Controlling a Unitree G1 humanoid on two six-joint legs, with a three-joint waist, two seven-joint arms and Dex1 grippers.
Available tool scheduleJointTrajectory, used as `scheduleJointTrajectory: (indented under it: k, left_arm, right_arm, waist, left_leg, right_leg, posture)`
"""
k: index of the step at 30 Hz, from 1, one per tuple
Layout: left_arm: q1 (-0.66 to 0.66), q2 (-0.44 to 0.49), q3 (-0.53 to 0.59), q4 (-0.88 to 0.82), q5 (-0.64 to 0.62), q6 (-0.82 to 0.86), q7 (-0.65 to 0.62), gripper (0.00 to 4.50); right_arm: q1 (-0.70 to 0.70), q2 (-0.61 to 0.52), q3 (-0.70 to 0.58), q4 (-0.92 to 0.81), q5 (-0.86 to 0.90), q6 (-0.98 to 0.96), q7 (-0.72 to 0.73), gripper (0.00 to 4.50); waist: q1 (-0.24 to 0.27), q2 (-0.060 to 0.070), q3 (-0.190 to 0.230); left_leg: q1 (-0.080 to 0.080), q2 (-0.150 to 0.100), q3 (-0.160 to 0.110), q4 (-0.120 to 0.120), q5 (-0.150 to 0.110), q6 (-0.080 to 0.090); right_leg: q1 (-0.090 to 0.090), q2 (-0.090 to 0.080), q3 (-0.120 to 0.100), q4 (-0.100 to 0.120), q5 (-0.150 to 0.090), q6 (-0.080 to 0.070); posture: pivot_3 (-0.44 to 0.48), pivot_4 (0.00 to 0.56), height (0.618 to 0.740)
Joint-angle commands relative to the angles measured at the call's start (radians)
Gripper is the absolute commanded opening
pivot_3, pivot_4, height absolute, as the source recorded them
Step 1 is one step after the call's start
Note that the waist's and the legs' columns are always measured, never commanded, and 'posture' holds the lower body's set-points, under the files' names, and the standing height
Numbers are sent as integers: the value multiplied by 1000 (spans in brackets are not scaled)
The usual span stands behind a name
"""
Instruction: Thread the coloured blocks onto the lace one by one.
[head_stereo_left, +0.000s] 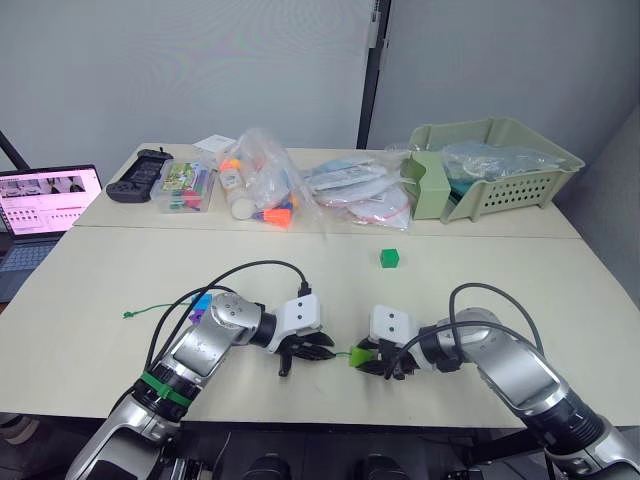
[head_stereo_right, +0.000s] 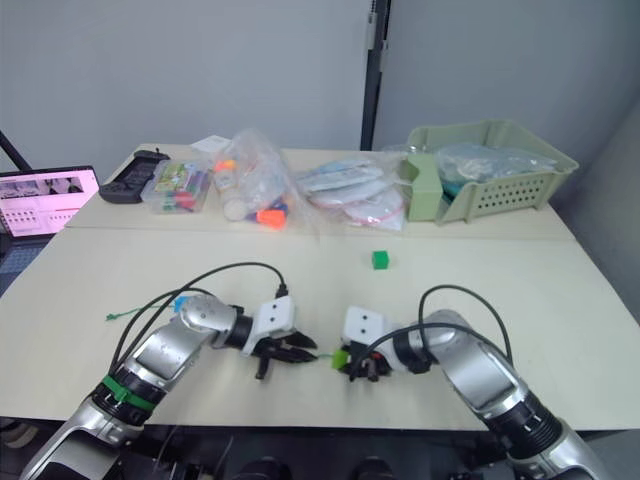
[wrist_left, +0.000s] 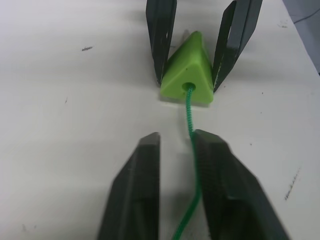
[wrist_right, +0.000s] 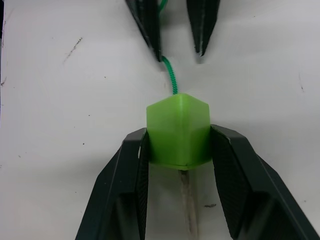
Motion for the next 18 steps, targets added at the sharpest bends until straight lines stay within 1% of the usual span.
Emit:
scheduleJointTrajectory:
  k: [1, 2, 3, 5, 6, 8, 9, 13, 16, 18]
  left_arm:
    - [-33, -9, 3, -48, -8, -12, -9, 2777]
    - [-39, -12, 0, -49, -7, -17, -11, 2783]
    - [-47, -16, -4, -48, -5, -22, -12, 2783]
    - [-63, -26, -17, -44, 3, -22, -14, 2783]
    - [-73, -34, -25, -40, 9, -22, -13, 2783]
    - [-94, -50, -50, -35, 16, -6, -22, 2783]
    - [-104, -57, -65, -34, 24, 1, -23, 2783]
    - [-154, -95, -127, -31, 63, 79, -8, 2783]
    - [-184, -101, -180, -49, 94, 154, -10, 2783]
    - [-189, -101, -189, -52, 104, 173, -2, 2783]
  right_arm:
    - [21, 1, -14, -15, 8, 22, -27, 1817]
    - [24, -1, -24, -22, 13, 24, -35, 2330]
    - [33, -12, -36, -39, 28, 32, -29, 2564]
    - [57, -30, -67, -74, 43, 35, -35, 3398]
    - [69, -37, -86, -91, 49, 36, -40, 3745]
    - [102, -58, -136, -133, 77, 47, -39, 4299]
    - [125, -73, -163, -157, 98, 51, -32, 4409]
    - [210, -129, -243, -191, 135, 39, -37, 4409]
    - [238, -150, -264, -184, 141, 22, -46, 4409]
    - [239, -153, -263, -181, 143, 17, -50, 4409]
  waist:
    - [-1, 0, 0]
    - [-1, 0, 0]
    - [0, 0, 0]
    - [2, 0, 0]
    - [2, 0, 0]
    - [4, 0, 0]
    - [7, 0, 0]
    - [6, 0, 0]
    - [0, -1, 0]
    - [-7, 0, 0]
  left_leg:
    - [0, 0, 0, 0, 0, 0]
    - [0, 0, 0, 0, 0, 0]
    - [0, 0, 0, 0, 0, 0]
    - [-1, 0, 0, 0, 0, 0]
    - [-2, -1, 0, 0, 0, 0]
    - [-5, -1, 0, 1, 0, 0]
    - [-7, -1, 0, 1, 0, 0]
    - [-8, -2, 0, 2, 0, 0]
    - [-7, -2, 1, 2, 0, 0]
    - [-7, -1, 2, 2, 0, 0]
  right_leg:
    - [0, 0, 0, 0, 0, 0]
    - [0, 0, 0, 0, 0, 0]
    - [0, 0, 0, 0, 0, 0]
    - [-1, 0, 0, 0, 0, 0]
    - [-1, 0, 0, 0, 0, 0]
    - [-4, 0, 0, 0, 0, 0]
    - [-5, 0, 0, 0, 0, 0]
    - [-6, -1, 0, 0, 0, 1]
    - [-5, 0, 0, 0, 0, 1]
    - [-5, 1, 0, 1, 0, 1]
  posture:
    - [0, 150, 740]
    - [0, 150, 740]
    - [0, 150, 740]
    - [0, 150, 740]
    - [0, 150, 740]
    - [0, 150, 740]
    - [0, 150, 740]
    - [0, 150, 740]
    - [0, 150, 740]
    - [0, 150, 740]
